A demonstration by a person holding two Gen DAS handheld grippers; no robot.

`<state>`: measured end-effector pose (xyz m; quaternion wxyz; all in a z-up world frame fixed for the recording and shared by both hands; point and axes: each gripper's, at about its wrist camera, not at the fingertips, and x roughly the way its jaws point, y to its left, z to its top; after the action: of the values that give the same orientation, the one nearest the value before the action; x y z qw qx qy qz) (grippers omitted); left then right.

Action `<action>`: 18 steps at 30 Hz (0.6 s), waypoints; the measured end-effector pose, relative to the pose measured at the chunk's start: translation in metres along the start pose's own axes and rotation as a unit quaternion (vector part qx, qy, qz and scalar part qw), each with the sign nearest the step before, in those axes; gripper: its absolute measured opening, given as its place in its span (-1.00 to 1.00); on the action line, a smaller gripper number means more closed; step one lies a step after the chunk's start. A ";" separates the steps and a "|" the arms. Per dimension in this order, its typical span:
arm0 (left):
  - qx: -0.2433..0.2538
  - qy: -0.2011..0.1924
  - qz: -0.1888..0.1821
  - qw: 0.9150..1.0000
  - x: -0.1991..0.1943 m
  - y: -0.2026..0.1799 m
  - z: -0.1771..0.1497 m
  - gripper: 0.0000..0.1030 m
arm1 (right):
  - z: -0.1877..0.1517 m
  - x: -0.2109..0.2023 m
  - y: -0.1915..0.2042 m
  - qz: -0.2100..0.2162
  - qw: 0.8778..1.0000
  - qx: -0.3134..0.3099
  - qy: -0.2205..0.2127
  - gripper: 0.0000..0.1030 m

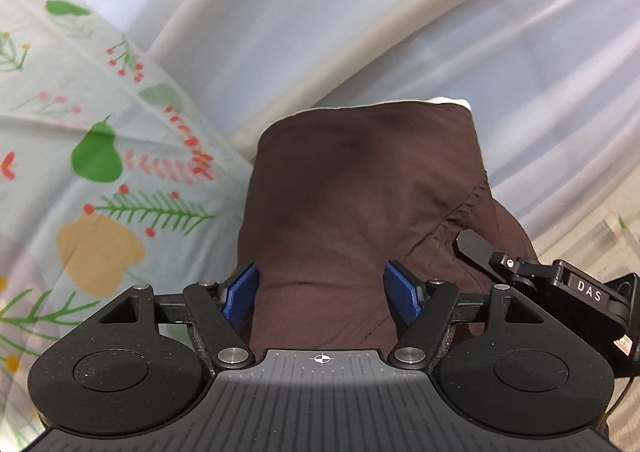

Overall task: Fold large clothes
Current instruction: 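Fold the hem over toward the collar with both grippers, then lower the folded hem onto the jacket and open both grippers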

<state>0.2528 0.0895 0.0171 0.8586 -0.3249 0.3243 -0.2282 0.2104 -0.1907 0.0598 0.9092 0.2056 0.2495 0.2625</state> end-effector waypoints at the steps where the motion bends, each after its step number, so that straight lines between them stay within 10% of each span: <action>1: 0.014 -0.001 -0.009 1.000 0.000 -0.011 0.001 0.44 | 0.003 -0.010 -0.002 0.002 1.000 0.001 -0.009 -0.70; 9: 0.110 0.030 -0.084 0.990 0.029 -0.092 -0.015 0.44 | 0.003 -0.103 -0.027 -0.046 0.995 -0.012 -0.088 -0.70; 18: 0.222 0.103 -0.132 0.960 0.115 -0.161 -0.077 0.51 | -0.021 -0.150 -0.096 -0.231 0.970 -0.027 -0.073 -0.59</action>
<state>0.2479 -0.1213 0.0389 0.8333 -0.1404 0.3064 -0.4383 0.1240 -0.3472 0.0469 0.9661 0.1367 0.2159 0.0365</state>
